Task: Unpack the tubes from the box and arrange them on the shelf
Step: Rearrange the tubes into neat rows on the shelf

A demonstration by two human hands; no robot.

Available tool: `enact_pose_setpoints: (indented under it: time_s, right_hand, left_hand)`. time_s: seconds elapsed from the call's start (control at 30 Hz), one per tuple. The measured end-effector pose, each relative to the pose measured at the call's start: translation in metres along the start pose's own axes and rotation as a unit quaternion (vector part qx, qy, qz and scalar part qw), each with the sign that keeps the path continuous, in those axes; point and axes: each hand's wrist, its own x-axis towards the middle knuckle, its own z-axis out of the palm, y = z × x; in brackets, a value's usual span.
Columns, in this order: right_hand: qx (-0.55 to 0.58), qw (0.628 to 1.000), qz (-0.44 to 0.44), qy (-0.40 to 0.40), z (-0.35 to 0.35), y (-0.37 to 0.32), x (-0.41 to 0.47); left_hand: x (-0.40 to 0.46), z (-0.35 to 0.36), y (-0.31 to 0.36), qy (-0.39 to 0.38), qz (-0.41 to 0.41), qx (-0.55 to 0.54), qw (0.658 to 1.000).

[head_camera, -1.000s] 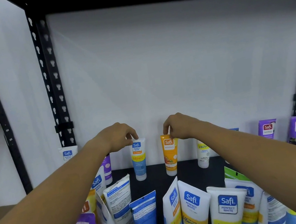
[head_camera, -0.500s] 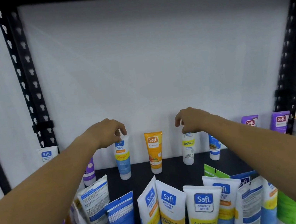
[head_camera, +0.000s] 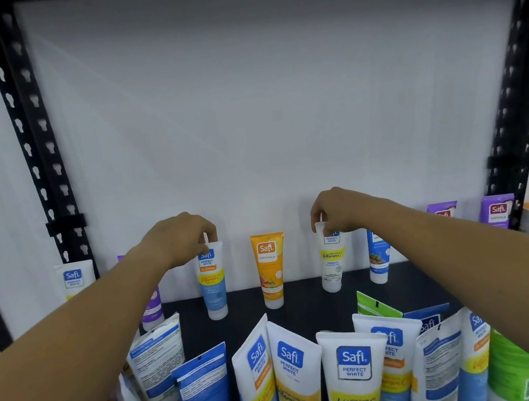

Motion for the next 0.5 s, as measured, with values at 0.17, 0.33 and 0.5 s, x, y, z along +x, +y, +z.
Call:
enact_pose_setpoints:
  time_s: [0.17, 0.33, 0.5]
  right_hand:
    - [0.012, 1.0, -0.004, -0.003, 0.0, -0.002, 0.0005]
    - [0.02, 1.0, -0.003, 0.0, 0.0022, -0.0019, 0.0025]
    - [0.02, 1.0, 0.0, 0.0, 0.0046, -0.0029, 0.0031]
  left_hand:
    - [0.0008, 0.0013, -0.0001, 0.002, -0.001, 0.001, 1.0]
    - [0.001, 0.0022, -0.0004, 0.003, -0.002, 0.002, 1.0]
    - [-0.0004, 0.0016, 0.0009, -0.004, -0.007, 0.003, 1.0]
